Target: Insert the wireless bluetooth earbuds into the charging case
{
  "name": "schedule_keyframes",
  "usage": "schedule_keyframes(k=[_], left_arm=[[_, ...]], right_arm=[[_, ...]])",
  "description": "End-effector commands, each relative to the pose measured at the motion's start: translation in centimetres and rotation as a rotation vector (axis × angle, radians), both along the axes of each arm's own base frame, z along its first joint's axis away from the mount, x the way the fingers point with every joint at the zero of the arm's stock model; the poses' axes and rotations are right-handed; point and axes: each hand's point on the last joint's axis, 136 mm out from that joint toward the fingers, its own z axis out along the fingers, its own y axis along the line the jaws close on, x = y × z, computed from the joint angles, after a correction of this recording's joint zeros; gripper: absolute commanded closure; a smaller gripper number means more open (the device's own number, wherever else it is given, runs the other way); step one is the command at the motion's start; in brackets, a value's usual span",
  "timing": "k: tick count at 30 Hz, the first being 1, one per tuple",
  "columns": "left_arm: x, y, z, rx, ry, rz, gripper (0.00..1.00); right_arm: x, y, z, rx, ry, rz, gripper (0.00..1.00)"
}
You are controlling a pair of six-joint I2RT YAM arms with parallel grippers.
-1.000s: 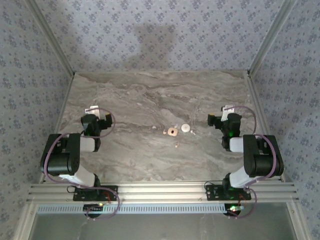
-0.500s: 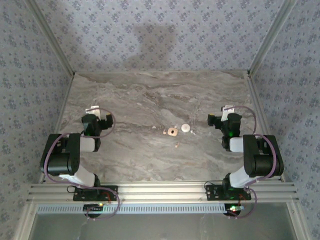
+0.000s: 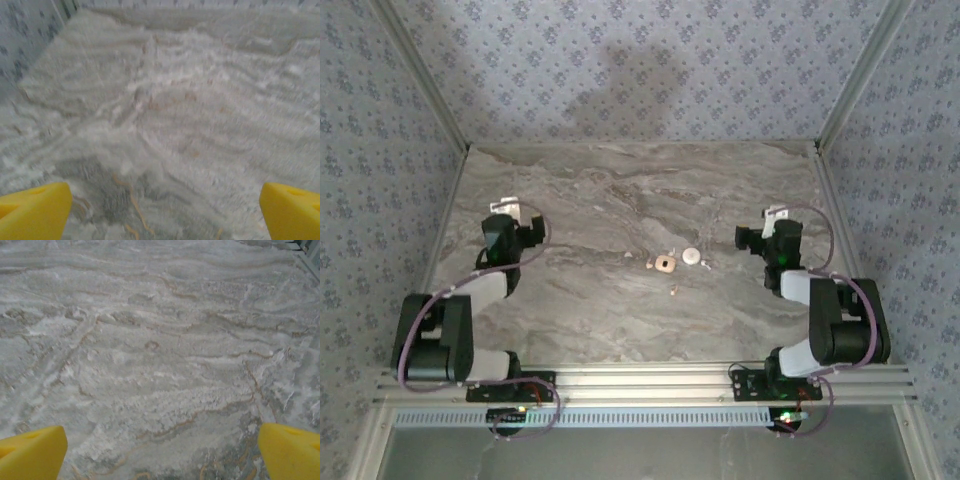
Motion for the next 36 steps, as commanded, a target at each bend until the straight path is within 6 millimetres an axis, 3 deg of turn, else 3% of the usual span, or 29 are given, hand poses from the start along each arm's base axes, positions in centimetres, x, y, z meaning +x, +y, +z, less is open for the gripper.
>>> schedule_keyframes(k=[1, 3, 6, 9, 15, 21, 25, 28, 29, 36], left_arm=[[-1.3, -1.1, 1.2, -0.034, 0.082, 0.016, 0.06], [-2.3, -2.3, 1.6, -0.101, 0.125, 0.018, 0.09], [-3.8, -5.6, 1.4, -0.202, 0.195, -0.073, 0.14], [-5.3, -7.6, 0.5, -0.252, 0.275, -0.107, 0.15], [-6.1, -8.8, -1.3, -0.313, 0.441, -0.088, 0.15], [-5.4, -10.0, -2.4, -0.331, 0.518, -0.119, 0.15], [-5.1, -10.5, -2.9, -0.340, 0.539, -0.135, 0.14], [-5.1, -10.9, -3.1, -0.340, 0.548, -0.155, 0.14], [-5.1, -10.9, -3.1, -0.336, 0.552, -0.159, 0.14], [-5.0, -11.2, -3.4, -0.324, 0.567, -0.183, 0.16]], right_arm=[[-0.5, -0.4, 2.8, 0.084, 0.146, -0.099, 0.00], [-1.1, 0.7, 3.8, 0.135, 0.219, -0.085, 0.00], [-2.8, 2.7, 4.6, 0.206, 0.316, -0.086, 0.00], [-4.4, 5.8, 5.1, 0.288, 0.418, -0.060, 0.00], [-7.1, 13.6, 5.4, 0.281, 0.507, 0.062, 0.00], [-8.9, 17.4, 3.8, 0.237, 0.655, 0.076, 0.08], [-9.7, 18.8, 1.2, 0.202, 0.774, 0.110, 0.16], [-9.8, 18.4, -0.3, 0.094, 0.838, 0.162, 0.20], [-9.0, 18.8, 0.4, 0.073, 0.828, 0.195, 0.21], [-7.8, 17.8, -1.6, -0.056, 0.912, 0.257, 0.22]])
